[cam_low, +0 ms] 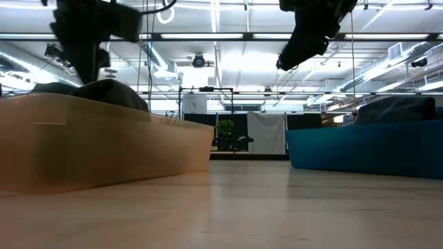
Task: Pick & Place hat
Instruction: Put the left black cap into the orange bin, then put the black cap into the orange bin
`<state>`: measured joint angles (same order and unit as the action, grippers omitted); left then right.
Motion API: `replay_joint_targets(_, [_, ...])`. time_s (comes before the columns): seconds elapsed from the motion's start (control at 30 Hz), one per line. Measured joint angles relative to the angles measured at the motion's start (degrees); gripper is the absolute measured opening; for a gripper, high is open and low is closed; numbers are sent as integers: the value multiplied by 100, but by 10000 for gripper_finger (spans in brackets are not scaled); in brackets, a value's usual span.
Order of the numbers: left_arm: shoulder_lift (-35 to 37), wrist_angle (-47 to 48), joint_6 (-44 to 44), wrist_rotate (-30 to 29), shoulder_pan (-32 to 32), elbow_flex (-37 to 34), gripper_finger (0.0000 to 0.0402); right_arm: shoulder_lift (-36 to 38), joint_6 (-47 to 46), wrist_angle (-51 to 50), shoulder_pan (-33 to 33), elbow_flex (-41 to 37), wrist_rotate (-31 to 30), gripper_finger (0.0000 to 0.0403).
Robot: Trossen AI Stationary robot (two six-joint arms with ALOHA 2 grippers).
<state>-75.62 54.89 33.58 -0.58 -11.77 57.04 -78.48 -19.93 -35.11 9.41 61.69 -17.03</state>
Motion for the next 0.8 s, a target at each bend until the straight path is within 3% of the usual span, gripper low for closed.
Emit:
replay_joint_targets(0.1, [9, -44, -212, -57, 9, 189, 131, 0, 101, -2, 0, 0, 53, 165])
replay_joint_targets(0.23, [9, -47, -466, -438, 11, 431, 131, 0, 301, -31, 2, 21, 555, 165])
replay_joint_targets(0.37, [9, -39, -994, -1512, 8, 599, 131, 0, 443, -129, 118, 269, 1288, 165])
replay_joint_targets(0.5, [9, -187, -1364, -2804, 13, 640, 131, 2, 532, -528, 365, 581, 1633, 165])
replay_joint_targets(0.6, [9, -328, -1500, -3093, 135, 646, 131, 4, -324, -936, 529, 627, 1884, 165])
replay_joint_targets(0.8, [9, -420, -1600, -3095, 557, 646, 131, 0, -3420, -1468, 925, 294, 2261, 165])
